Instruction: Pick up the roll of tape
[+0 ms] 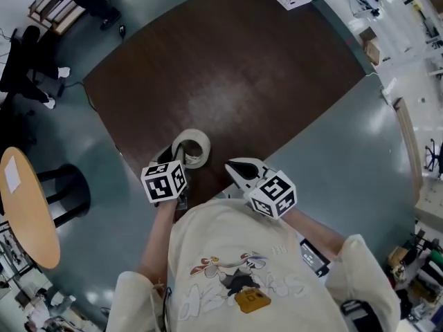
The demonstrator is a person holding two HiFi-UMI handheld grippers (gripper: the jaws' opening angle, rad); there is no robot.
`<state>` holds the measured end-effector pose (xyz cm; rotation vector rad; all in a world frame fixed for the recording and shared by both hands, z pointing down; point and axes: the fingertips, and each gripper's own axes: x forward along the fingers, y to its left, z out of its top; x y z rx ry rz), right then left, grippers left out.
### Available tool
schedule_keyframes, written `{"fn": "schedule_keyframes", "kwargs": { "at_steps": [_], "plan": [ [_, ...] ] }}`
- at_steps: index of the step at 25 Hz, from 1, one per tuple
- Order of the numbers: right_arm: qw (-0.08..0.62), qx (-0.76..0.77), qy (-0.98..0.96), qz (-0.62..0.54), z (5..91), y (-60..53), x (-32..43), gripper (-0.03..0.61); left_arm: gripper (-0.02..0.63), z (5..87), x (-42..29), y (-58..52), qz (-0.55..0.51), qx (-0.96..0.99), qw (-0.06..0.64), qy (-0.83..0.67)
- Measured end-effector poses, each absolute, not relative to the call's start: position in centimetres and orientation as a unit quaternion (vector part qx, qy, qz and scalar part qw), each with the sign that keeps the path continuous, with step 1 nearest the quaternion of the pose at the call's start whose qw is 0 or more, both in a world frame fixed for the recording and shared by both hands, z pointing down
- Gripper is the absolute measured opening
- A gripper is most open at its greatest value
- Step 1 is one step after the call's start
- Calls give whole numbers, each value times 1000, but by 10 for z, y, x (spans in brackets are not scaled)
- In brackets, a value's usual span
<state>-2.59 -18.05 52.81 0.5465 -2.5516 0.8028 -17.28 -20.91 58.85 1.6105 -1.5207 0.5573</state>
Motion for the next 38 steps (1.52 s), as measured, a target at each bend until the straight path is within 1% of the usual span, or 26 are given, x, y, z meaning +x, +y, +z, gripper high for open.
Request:
{"fn": "schedule_keyframes", "kwargs": {
  "at_steps": [7,12,22,26,33,38],
  "plan": [
    [203,204,-924,250,510,-170,-25,6,94,531,-175,-188,182,661,364,-630],
    [188,210,-932,227,495,-169,-27,6,92,495,-174,-174,121,676,343,-640],
    [177,211,-946,169,472,-159,-26,6,91,427,-166,-135,94,722,240,-642],
    [172,204,-950,161,462,-150,-28,6,89,401,-166,-119,70,729,210,-647],
    [165,203,-953,155,452,-114,-46,6,89,371,-175,-78,28,741,191,-644],
    [154,221,-952,147,438,-66,-63,6,89,362,-192,-25,12,751,188,-633]
  ]
}}
